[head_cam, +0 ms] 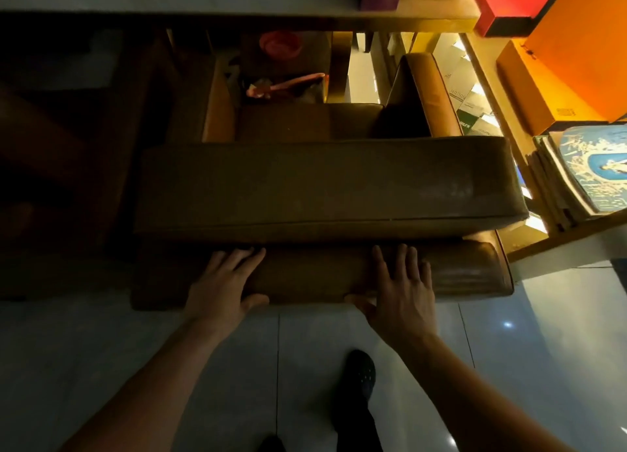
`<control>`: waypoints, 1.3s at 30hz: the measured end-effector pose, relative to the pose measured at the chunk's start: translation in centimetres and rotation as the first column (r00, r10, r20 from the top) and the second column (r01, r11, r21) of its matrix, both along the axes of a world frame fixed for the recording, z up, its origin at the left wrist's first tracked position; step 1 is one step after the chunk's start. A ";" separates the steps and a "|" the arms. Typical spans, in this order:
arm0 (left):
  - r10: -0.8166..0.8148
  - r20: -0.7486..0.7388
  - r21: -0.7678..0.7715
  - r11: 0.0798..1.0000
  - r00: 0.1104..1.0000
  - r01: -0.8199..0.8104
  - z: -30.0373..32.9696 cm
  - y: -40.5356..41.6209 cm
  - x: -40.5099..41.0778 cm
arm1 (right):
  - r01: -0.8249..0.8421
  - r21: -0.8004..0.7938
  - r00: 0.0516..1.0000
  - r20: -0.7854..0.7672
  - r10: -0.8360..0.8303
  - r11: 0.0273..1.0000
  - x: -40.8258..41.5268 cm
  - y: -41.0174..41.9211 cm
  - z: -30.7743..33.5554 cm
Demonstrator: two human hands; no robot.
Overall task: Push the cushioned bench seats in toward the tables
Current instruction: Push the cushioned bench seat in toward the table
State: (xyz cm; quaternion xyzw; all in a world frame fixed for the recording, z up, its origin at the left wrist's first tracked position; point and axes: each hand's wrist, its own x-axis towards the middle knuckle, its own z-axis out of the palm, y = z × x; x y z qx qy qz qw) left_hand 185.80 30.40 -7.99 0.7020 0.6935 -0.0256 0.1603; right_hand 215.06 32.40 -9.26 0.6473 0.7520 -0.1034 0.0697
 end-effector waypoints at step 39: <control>0.135 0.082 0.113 0.983 0.987 -0.144 -0.2 12.4 0.4 | 0.013 -0.004 1.000 -0.019 -0.013 1.000 -1.8 14.0 -0.1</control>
